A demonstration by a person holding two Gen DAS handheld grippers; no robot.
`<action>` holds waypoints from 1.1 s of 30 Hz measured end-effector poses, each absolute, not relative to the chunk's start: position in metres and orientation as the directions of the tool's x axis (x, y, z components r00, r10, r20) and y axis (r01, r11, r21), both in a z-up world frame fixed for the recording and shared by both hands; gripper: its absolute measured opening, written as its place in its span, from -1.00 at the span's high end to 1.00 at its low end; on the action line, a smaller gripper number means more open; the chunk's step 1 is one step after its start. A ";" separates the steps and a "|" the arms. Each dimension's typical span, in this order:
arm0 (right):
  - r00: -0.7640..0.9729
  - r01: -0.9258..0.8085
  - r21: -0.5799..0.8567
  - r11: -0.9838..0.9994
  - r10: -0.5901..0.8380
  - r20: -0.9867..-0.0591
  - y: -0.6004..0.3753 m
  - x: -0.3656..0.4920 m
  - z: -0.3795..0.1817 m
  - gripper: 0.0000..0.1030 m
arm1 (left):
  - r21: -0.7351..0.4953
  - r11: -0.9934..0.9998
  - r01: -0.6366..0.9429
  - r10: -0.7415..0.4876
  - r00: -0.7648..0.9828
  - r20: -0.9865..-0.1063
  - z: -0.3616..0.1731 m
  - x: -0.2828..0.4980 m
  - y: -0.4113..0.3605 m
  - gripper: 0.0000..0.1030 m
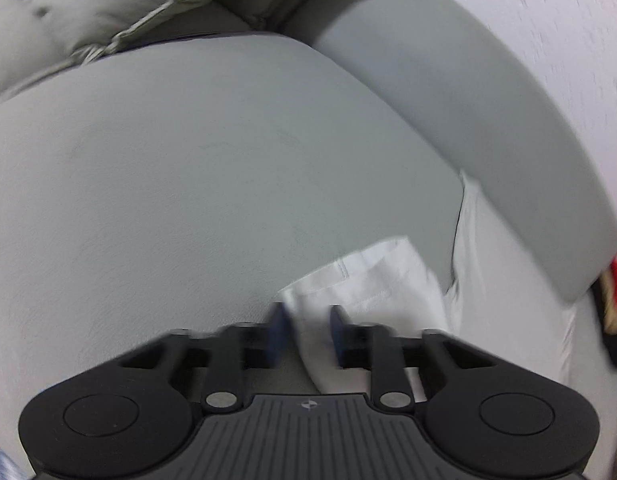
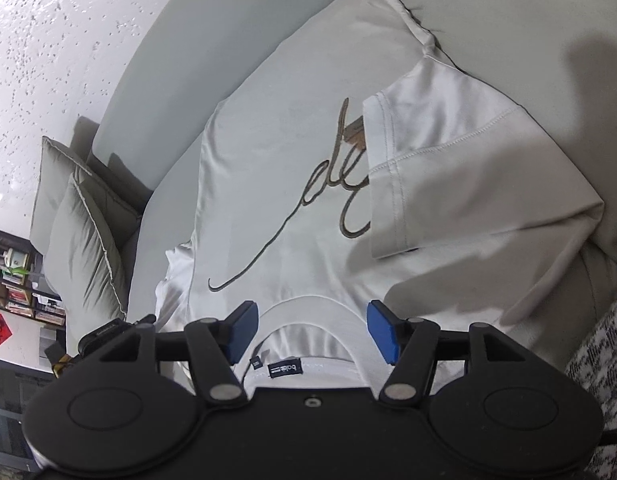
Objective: Fold clothes
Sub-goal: 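Close the left tool on the shirt's other side edge, then fold the gripped side over toward the print with the left tool, release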
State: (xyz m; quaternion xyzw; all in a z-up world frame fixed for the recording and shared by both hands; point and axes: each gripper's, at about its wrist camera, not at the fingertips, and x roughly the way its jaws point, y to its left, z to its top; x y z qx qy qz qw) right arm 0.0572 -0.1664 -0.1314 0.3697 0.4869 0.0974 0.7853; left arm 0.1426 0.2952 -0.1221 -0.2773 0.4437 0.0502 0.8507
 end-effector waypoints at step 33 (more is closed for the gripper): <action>0.577 0.237 0.765 0.599 0.547 -0.607 -0.214 0.042 -0.137 -0.32 | -0.094 0.990 0.102 -0.138 0.654 -0.744 -0.058 0.052 0.133 0.19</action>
